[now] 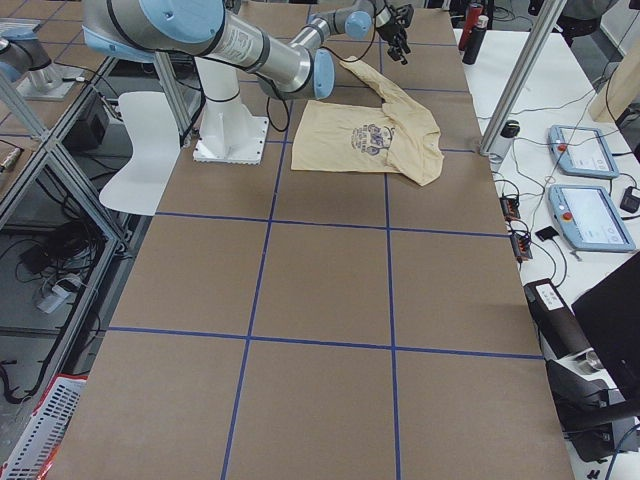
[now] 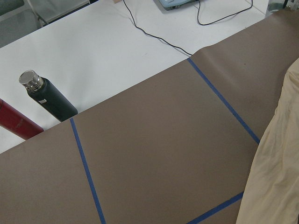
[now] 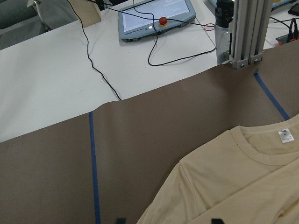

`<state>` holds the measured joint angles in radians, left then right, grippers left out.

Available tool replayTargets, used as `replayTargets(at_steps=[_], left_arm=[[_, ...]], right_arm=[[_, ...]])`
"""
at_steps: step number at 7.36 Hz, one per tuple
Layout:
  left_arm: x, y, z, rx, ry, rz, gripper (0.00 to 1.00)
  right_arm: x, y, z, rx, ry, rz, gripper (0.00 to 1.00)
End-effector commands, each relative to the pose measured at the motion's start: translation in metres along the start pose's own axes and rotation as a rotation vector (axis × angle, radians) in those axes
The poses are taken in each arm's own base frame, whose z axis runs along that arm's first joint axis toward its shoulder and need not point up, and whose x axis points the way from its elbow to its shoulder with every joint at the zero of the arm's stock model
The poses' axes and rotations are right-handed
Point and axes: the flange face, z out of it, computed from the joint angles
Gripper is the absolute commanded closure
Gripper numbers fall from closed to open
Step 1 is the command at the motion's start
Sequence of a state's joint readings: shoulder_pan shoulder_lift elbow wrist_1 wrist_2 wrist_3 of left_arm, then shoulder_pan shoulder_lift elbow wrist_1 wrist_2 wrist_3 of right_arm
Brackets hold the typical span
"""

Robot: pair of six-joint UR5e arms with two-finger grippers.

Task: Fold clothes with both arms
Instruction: 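Carry the sleeve with the right gripper across the shirt front, then release the sleeve and withdraw the right gripper away from the shirt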

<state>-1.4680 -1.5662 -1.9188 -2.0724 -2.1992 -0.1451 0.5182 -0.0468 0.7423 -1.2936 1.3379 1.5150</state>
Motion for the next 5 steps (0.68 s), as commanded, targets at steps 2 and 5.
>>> replayTargets(at_steps=[2, 5], left_arm=[[0.034, 0.001, 0.03, -0.037, 0.058, 0.013, 0.0], [0.05, 0.048, 0.074, -0.109, 0.104, -0.04, 0.0]], right_arm=[[0.041, -0.061, -0.048, -0.156, 0.128, -0.072, 0.0], [0.208, -0.119, -0.032, -0.229, 0.127, -0.212, 0.0]])
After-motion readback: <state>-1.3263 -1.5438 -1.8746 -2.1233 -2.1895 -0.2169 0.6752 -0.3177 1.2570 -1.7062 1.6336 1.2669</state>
